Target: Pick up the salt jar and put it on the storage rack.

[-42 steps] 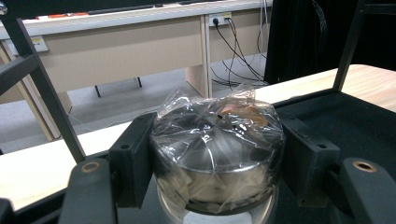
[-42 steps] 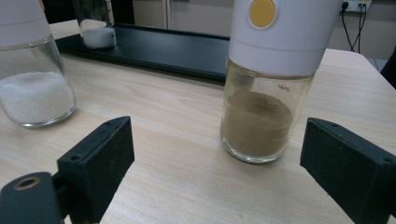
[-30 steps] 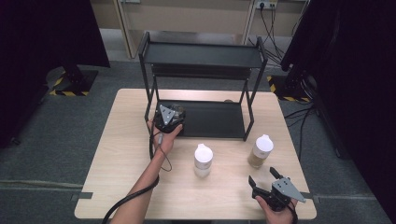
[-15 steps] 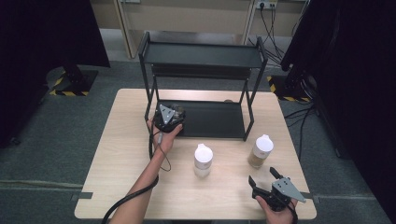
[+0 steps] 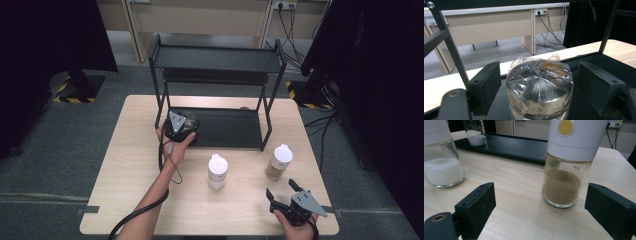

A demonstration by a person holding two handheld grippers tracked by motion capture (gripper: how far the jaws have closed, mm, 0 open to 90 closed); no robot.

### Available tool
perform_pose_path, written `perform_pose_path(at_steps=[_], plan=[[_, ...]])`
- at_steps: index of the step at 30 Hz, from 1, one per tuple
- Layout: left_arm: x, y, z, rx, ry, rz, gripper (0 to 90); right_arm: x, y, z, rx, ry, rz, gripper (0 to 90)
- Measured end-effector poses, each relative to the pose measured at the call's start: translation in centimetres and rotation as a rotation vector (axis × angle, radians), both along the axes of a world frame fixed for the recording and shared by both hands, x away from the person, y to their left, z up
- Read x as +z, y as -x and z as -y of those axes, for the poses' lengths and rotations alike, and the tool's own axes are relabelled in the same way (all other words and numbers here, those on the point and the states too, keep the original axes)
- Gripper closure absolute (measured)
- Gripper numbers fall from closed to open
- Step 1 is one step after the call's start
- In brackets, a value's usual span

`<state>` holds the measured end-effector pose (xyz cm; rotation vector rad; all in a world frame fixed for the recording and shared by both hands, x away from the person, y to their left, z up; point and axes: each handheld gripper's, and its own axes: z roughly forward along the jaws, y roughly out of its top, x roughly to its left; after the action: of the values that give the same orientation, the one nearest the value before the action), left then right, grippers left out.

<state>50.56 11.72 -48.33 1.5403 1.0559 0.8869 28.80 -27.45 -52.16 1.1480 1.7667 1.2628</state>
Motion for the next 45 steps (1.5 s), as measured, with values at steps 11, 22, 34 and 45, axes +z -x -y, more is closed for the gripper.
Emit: perform_pose_path(at_steps=[11, 22, 34, 45], plan=[[0.1, 0.6, 0.0, -0.011, -0.019, -0.005, 10.7, 0.0, 0.0, 0.0, 0.002, -0.002, -0.002, 10.0], [0.8, 1.2, 0.1, -0.030, -0.003, 0.013, 8.5, 0.0, 0.0, 0.0, 0.001, 0.000, -0.002, 10.0], [1.5, 2.1, 0.1, -0.043, -0.003, 0.025, 6.8, 0.0, 0.0, 0.0, 0.001, 0.001, -0.002, 10.0], [2.7, 3.3, 0.3, -0.034, -0.014, 0.050, 6.3, 0.0, 0.0, 0.0, 0.001, 0.002, -0.003, 10.0]])
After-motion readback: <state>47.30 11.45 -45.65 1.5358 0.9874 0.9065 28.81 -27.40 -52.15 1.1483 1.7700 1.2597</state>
